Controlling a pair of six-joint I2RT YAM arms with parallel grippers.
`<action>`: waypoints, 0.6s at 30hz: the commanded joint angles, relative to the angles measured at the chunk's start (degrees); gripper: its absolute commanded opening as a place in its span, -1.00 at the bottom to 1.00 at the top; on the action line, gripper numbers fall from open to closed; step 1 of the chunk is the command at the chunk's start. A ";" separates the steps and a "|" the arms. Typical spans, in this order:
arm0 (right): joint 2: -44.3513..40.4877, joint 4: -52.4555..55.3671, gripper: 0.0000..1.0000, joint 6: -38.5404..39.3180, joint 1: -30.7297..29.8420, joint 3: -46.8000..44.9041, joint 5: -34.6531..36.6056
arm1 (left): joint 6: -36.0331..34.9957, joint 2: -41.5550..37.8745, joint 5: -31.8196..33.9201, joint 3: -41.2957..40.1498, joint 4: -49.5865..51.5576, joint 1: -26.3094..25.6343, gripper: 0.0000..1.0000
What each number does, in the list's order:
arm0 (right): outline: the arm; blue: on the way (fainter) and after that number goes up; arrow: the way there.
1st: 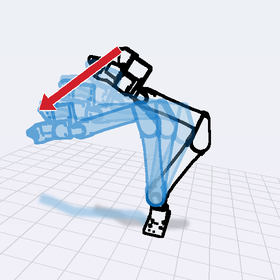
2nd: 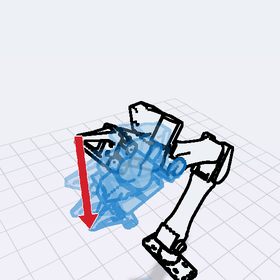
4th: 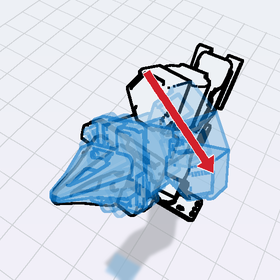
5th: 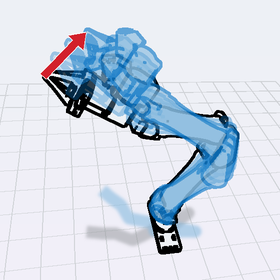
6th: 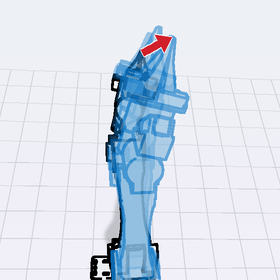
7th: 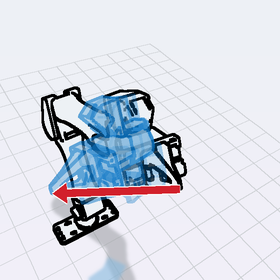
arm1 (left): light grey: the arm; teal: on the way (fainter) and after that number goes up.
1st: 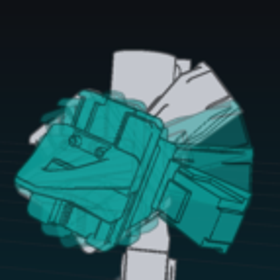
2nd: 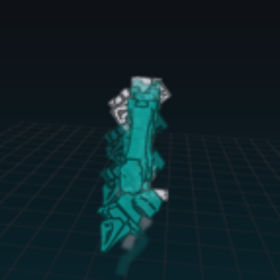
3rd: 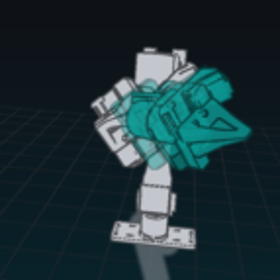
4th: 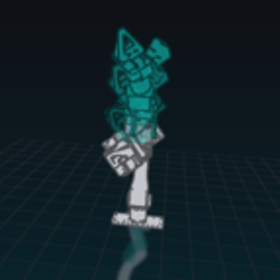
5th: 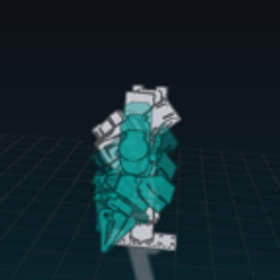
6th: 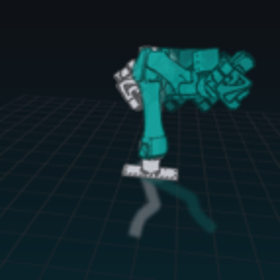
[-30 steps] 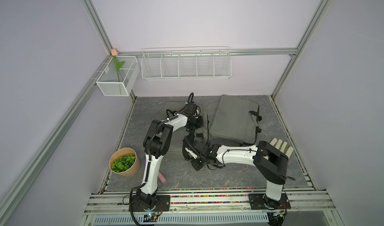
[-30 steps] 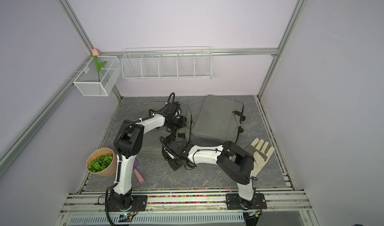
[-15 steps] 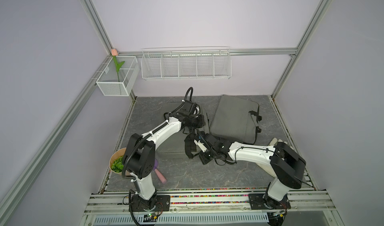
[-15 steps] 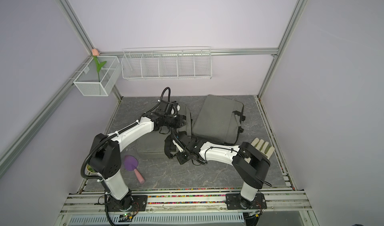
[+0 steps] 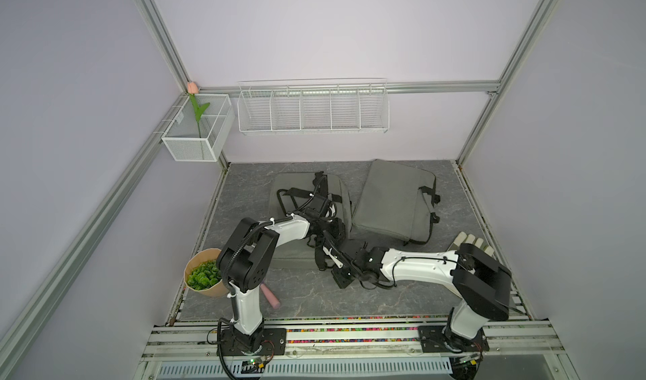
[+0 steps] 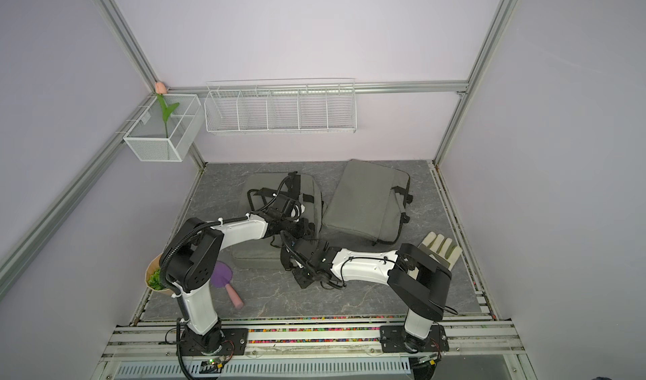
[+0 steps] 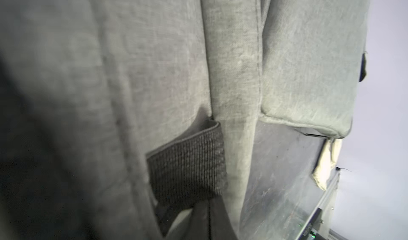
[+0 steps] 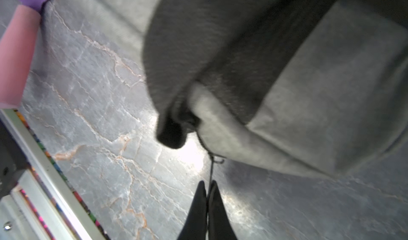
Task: Put the mouse into the laptop bag
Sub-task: Zip the zipper on the zippered laptop bag.
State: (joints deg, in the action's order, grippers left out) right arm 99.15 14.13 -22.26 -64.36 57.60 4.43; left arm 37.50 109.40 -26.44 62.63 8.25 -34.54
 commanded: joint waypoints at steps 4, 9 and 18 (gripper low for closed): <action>8.34 -1.07 -0.87 1.98 -5.40 8.32 2.75 | 2.84 9.69 -1.63 -5.41 -6.80 -0.63 -1.00; 10.30 -5.76 -0.87 3.10 -7.12 9.56 1.73 | 2.47 10.06 -2.08 -5.96 -7.28 -0.03 -1.00; 2.66 -9.80 0.76 3.46 -8.58 6.23 -4.70 | -0.34 4.32 -2.16 -3.22 -1.63 0.97 -1.00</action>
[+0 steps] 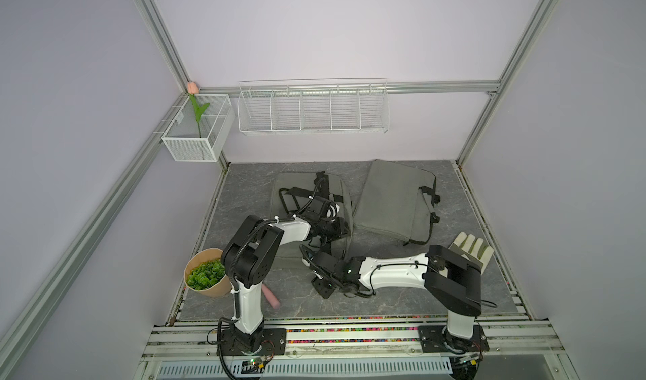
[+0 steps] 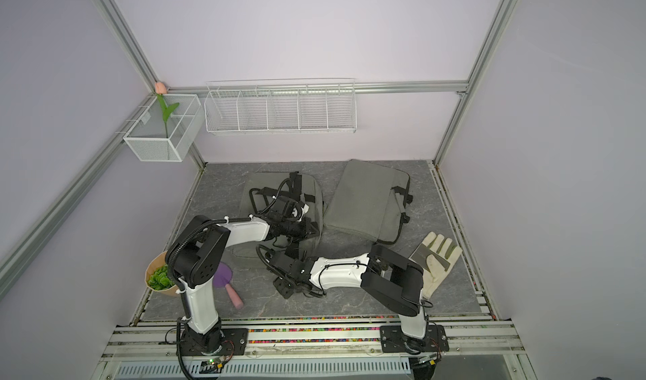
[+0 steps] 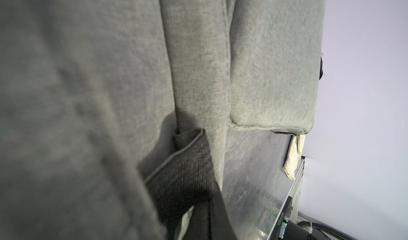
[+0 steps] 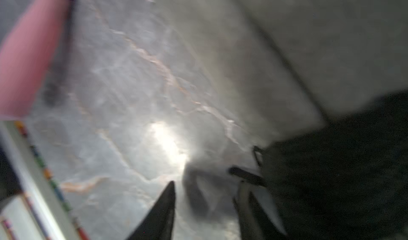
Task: Put the mouse into the laptop bag
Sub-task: Zip the zipper on the zippered laptop bag, then reset both arms
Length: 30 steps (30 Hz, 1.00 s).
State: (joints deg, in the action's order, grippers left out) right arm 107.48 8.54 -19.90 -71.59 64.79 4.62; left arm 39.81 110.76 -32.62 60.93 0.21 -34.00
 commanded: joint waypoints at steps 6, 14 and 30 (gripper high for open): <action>-21.13 6.68 0.77 2.04 -1.77 -3.56 6.40 | -5.04 -9.05 6.35 4.16 15.23 0.41 -1.00; -44.26 20.99 0.77 8.63 0.69 -3.74 26.64 | -12.53 -25.97 18.02 19.23 32.10 0.58 -0.53; -52.30 0.04 0.77 25.10 41.35 -24.25 27.95 | -42.66 -58.78 64.13 -24.33 -5.91 5.95 1.00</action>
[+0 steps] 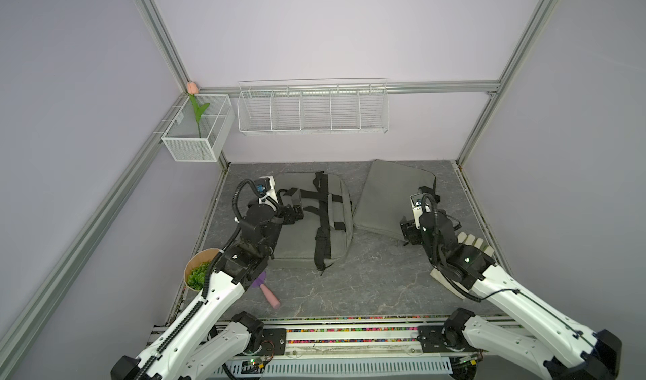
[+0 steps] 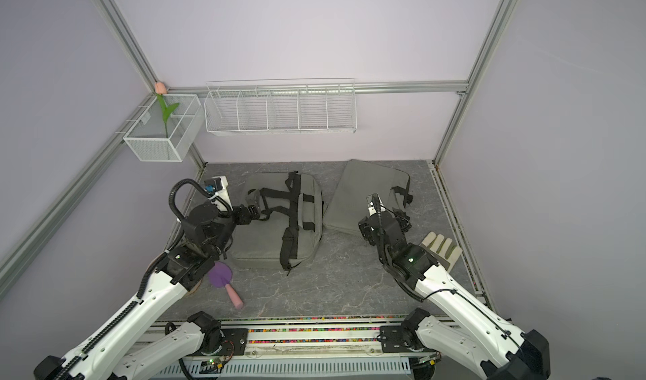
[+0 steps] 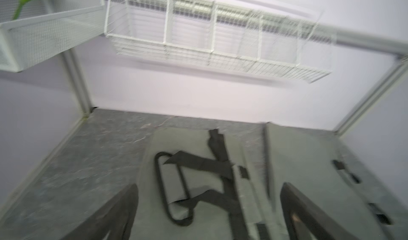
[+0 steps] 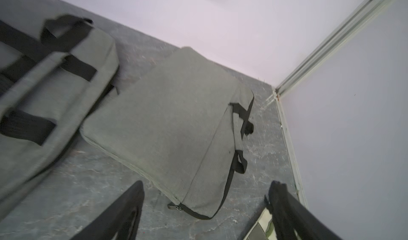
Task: Put the mouse into the laptop bag
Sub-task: Reset both arms
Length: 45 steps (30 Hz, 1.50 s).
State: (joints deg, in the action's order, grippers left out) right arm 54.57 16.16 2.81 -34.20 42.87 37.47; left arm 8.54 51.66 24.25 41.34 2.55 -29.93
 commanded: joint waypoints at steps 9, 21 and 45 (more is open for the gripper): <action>7.88 -28.40 0.77 -1.17 17.19 -12.21 -6.09 | -10.96 12.95 9.09 -12.92 -21.63 10.38 1.00; 29.38 -49.89 0.78 -2.96 29.86 -13.85 -14.01 | -7.88 34.39 -8.28 -15.66 -45.81 24.61 0.98; 33.33 -66.14 0.77 -0.87 34.37 -20.85 -33.12 | -7.43 37.03 -16.22 -18.32 -53.04 28.03 0.99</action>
